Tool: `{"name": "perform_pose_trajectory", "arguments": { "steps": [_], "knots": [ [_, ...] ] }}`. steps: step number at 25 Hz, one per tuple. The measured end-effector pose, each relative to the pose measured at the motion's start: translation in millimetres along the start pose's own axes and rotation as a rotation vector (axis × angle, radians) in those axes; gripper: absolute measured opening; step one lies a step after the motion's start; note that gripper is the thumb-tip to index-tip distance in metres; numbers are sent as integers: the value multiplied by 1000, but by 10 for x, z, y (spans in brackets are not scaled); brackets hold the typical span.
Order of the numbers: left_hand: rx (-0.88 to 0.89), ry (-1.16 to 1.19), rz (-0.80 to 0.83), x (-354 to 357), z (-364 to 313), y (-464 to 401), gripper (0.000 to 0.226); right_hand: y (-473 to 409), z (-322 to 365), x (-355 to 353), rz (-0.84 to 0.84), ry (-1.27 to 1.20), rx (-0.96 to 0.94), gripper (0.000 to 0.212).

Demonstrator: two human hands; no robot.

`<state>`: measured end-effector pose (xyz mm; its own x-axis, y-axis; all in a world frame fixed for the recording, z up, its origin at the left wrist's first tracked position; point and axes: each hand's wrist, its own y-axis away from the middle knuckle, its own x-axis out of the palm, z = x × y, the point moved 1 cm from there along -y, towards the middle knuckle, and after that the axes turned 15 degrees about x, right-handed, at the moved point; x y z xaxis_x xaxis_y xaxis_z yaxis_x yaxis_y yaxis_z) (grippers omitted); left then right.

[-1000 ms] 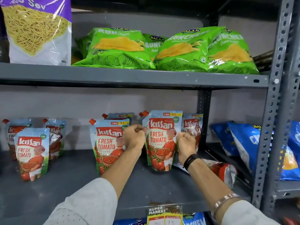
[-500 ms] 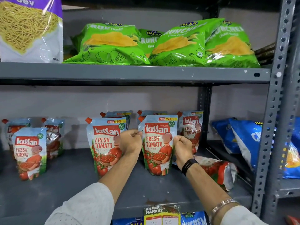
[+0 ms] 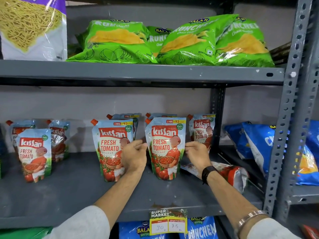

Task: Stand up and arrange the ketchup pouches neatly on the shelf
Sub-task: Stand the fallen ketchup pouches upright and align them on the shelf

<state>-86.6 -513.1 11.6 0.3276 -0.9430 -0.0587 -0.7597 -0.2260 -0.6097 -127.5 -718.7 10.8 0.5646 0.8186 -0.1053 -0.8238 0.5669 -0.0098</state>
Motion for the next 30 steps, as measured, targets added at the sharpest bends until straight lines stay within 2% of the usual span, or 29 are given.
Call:
{"name": "perform_pose_trajectory", "arguments": {
  "steps": [2, 4, 6, 8, 11, 14, 20, 22, 24, 27, 30],
  "knots": [
    [-4, 27, 5, -105, 77, 191, 5, 48, -39, -118, -99, 384, -103, 24],
    [1, 30, 36, -157, 138, 349, 15, 113, -98, -194, -128, 908, -189, 28],
    [2, 31, 86, -150, 141, 452, 16, 169, -155, -203, -112, 1270, -178, 38],
    [2, 20, 145, -118, 119, 509, 16, 195, -214, -168, -146, 1386, -190, 39],
    [-1, -3, 225, -69, 114, 549, 16, 201, -284, -121, -244, 1425, -302, 30],
    [-6, -28, 281, -26, 94, 556, 15, 199, -259, -113, -270, 1508, -405, 20],
    [-46, -1, 578, 262, -43, 612, 11, 44, 127, -504, -452, 1323, -364, 23],
    [-91, 44, 687, 471, -96, 688, 16, 26, 262, -709, -481, 1204, -332, 21],
    [-63, 58, 773, 682, -160, 753, 24, 34, 332, -886, -489, 1053, -300, 18],
    [-24, 78, 826, 986, -288, 778, 29, 30, 408, -1141, -481, 778, -299, 19],
    [-120, 170, 772, 1227, -468, 785, 27, 91, 533, -1338, -441, 420, -300, 32]
  ]
}}
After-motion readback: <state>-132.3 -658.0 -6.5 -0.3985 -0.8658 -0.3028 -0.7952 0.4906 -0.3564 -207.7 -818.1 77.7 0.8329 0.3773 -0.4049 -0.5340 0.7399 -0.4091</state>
